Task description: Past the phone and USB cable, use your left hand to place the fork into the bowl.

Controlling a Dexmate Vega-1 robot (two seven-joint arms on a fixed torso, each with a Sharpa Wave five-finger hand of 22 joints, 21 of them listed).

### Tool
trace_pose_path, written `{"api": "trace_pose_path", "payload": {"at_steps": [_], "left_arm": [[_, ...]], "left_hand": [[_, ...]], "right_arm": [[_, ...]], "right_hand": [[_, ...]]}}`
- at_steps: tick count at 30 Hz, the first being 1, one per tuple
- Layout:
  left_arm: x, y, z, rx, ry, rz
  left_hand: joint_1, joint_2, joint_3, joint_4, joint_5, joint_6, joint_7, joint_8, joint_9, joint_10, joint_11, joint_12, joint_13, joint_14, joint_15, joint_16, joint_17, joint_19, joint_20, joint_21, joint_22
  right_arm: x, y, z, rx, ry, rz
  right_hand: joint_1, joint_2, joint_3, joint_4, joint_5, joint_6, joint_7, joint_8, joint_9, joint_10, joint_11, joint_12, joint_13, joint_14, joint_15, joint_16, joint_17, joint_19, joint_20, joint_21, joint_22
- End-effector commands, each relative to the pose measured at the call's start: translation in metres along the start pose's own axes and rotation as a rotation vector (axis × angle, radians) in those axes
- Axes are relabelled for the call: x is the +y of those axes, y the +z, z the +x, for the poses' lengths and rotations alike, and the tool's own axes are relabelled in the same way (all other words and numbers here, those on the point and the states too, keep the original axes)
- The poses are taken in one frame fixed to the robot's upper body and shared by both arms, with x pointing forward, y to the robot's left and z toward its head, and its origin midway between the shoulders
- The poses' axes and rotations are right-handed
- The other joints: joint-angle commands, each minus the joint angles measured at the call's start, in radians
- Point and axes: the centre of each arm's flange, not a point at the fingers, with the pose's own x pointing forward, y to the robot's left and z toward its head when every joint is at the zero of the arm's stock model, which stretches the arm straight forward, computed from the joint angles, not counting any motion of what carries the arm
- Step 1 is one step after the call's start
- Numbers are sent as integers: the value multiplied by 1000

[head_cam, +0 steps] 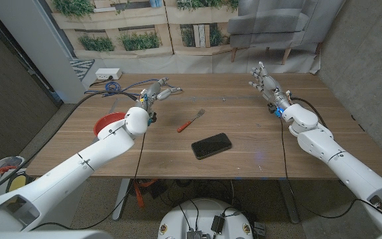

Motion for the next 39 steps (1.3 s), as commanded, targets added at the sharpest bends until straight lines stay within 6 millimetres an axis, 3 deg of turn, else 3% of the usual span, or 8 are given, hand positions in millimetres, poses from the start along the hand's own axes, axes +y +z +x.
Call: {"api": "trace_pose_path", "payload": {"at_steps": [1, 10, 19, 39], "left_arm": [[-2, 4, 1, 14, -10, 81], [-6, 13, 3, 16, -9, 176], [-9, 17, 0, 12, 7, 243], [-11, 20, -9, 61, 33, 310]], "left_hand": [[-1, 0, -3, 3, 0, 8, -1, -1, 3, 6, -1, 6, 3, 9, 1, -1, 2, 5, -1, 9, 5], [0, -7, -8, 2, 1, 15, -5, 0, 3, 15, -1, 8, 7, 10, -18, -2, 1, 7, -15, 9, 4], [-17, -39, -32, 5, 7, 53, -12, 10, 3, 48, -24, 18, 13, 25, -32, 4, 2, 15, -29, 11, 4], [6, -56, -42, -1, 16, 129, -15, 27, 4, 110, -33, 32, 20, 56, -47, 10, -1, 39, -28, 14, 3]], "right_arm": [[-1, 7, 4, -33, 14, -11], [-4, 7, 3, -46, 3, 7], [-4, 10, 3, -36, 14, -44], [-1, 14, 2, -33, 10, -55]], "right_hand": [[5, 6, -1, -3, -5, 0, -6, 8, 5, 9, -5, 1, 3, -2, -11, 1, 1, 10, -2, 5, 5], [8, 7, 1, -4, -7, 14, -10, 13, 5, 21, -11, 4, 3, 5, -14, 3, 1, 14, 2, 6, 5], [9, 8, 2, -5, -8, 16, -10, 13, 6, 22, -12, 4, 4, 7, -13, 3, 1, 15, 1, 5, 5], [13, 10, 6, -7, -11, 21, -8, 14, 6, 25, -12, 4, 4, 7, -13, 3, 1, 15, 2, 4, 5]]}}
